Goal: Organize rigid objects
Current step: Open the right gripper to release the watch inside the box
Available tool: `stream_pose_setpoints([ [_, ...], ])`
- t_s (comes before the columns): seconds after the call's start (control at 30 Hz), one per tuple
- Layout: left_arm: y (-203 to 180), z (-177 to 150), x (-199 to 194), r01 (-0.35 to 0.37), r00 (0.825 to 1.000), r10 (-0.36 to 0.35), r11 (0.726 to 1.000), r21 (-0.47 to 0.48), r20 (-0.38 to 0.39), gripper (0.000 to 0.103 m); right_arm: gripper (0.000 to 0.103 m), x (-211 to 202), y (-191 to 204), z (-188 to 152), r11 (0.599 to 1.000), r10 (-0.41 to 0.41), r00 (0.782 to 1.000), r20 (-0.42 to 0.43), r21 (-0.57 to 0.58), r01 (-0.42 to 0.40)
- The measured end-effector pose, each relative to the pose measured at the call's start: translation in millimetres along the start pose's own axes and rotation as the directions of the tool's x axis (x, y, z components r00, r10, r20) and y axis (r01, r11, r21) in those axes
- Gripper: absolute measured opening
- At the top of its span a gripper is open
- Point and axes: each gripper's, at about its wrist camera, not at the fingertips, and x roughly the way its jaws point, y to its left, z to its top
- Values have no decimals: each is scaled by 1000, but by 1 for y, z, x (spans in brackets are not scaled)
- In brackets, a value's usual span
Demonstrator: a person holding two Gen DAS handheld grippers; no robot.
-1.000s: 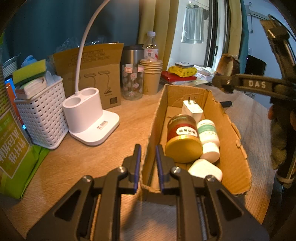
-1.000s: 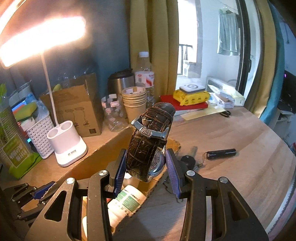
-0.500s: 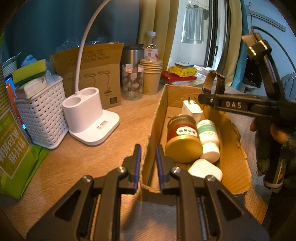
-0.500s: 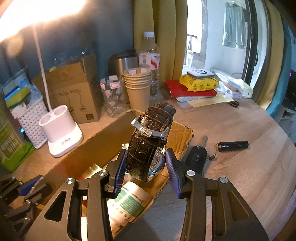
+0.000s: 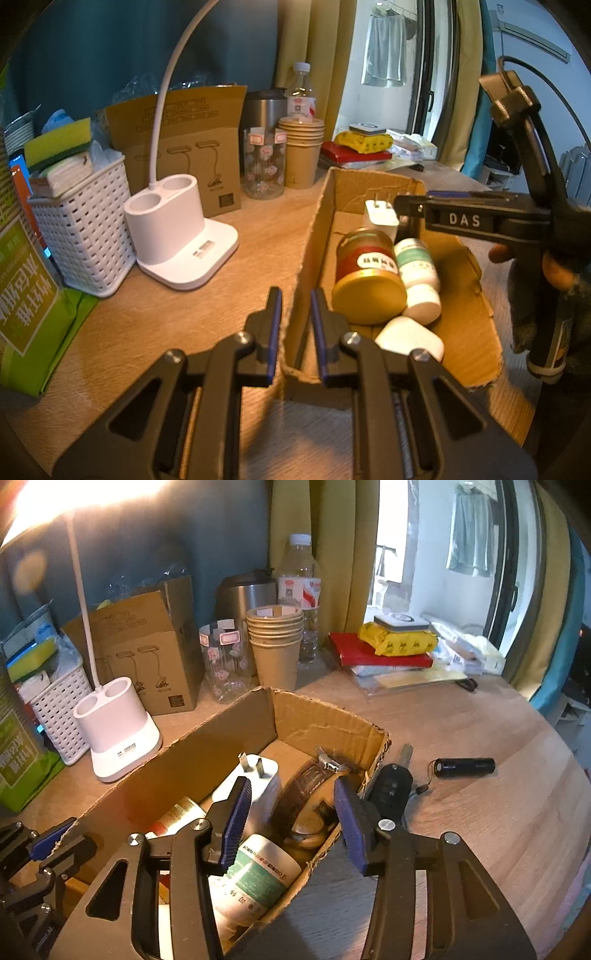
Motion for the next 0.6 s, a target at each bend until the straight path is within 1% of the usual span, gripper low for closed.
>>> stream_pose_setpoints([
  [0.3,0,0,0,-1,1000,1,1000,-1,0,17,51,-8,0,0,1000,-8,1000,18,-1,8],
  [0.37,0,0,0,-1,1000,1,1000,-2,0,17,54,-14,-3,1,1000,-10,999,34,3,10],
  [0.6,0,0,0,0,1000,0,1000,-1,0,17,56,-36,-19,7,999,-34,995,90,41,31],
])
